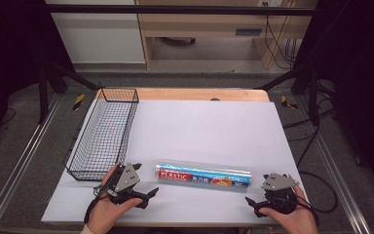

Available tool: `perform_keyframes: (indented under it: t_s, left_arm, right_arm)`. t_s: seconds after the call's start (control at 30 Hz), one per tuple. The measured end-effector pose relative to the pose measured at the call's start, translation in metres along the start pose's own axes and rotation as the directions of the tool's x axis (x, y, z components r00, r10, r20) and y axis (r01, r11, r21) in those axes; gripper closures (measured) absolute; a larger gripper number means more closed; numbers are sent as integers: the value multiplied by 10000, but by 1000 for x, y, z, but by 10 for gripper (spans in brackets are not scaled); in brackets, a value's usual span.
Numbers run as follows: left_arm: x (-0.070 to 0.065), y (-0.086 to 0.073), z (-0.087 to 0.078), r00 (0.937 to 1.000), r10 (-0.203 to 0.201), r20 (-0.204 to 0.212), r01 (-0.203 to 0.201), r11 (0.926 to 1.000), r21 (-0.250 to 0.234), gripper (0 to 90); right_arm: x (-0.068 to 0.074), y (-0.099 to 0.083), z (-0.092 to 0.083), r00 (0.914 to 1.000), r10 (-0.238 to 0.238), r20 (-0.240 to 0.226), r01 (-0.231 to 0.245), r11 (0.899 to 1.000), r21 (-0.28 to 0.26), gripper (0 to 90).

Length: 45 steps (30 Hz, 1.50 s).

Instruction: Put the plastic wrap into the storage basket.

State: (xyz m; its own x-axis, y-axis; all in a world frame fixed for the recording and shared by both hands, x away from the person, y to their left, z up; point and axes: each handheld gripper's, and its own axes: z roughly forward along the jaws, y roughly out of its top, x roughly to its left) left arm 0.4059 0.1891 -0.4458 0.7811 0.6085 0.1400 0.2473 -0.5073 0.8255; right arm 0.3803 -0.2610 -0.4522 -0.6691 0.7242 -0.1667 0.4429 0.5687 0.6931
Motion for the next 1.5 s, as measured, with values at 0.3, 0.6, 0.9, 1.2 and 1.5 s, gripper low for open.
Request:
perform_keyframes:
  t_s: [0.3, 0.6, 0.9, 1.2, 1.5]
  left_arm:
    - [-1, 0, 1, 10000, 12, 59, -13, 10000, 63, 43]
    - [-2, 0, 2, 9997, 149, 182, -151, 9998, 125, 43]
    - [-5, 1, 3, 9990, 255, 359, -261, 9995, 184, 43]
    - [-5, 1, 4, 9972, 436, 603, -454, 9985, 291, 42]
    - [-6, 1, 5, 9947, 612, 824, -638, 9975, 293, 36]
  right_arm:
    - [-3, 20, -3, 9960, -850, -262, 858, 9958, 319, 69]
    - [-4, 70, 8, 9703, -2192, -1024, 2284, 9695, 891, 64]
    - [-1, 95, 32, 9385, -2888, -1891, 3160, 9393, 1339, 65]
    - [4, 100, 69, 8916, -3318, -3082, 3956, 9019, 1732, 105]
    - [4, 98, 92, 8752, -3261, -3572, 4203, 8782, 2280, 121]
